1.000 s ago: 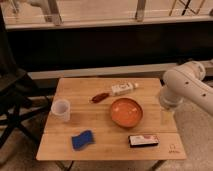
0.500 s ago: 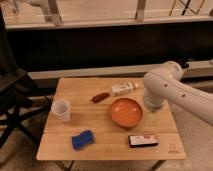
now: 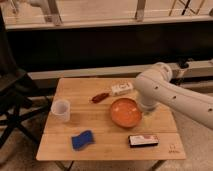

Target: Place the white sponge in the ceramic cup

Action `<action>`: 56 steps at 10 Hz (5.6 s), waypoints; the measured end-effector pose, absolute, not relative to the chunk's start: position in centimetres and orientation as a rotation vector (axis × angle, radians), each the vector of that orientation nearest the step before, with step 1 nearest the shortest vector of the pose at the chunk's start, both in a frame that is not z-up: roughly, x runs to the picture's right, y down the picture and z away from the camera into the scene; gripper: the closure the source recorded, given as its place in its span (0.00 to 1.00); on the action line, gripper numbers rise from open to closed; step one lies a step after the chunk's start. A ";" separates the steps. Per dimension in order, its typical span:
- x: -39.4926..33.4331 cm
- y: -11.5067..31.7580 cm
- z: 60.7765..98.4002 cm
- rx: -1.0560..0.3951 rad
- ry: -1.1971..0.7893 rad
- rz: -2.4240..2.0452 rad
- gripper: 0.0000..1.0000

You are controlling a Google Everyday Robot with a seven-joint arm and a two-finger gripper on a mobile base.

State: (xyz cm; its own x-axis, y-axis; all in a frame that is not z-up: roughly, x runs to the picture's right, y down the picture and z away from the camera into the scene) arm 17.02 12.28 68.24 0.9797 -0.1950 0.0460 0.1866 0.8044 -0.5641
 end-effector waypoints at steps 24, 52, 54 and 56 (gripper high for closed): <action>3.8 16.8 70.0 -0.604 -0.215 -0.611 0.20; -7.8 26.4 77.6 -0.659 -0.480 -0.970 0.20; -8.1 26.7 78.0 -0.660 -0.487 -0.979 0.20; -8.4 26.7 78.1 -0.659 -0.492 -0.986 0.20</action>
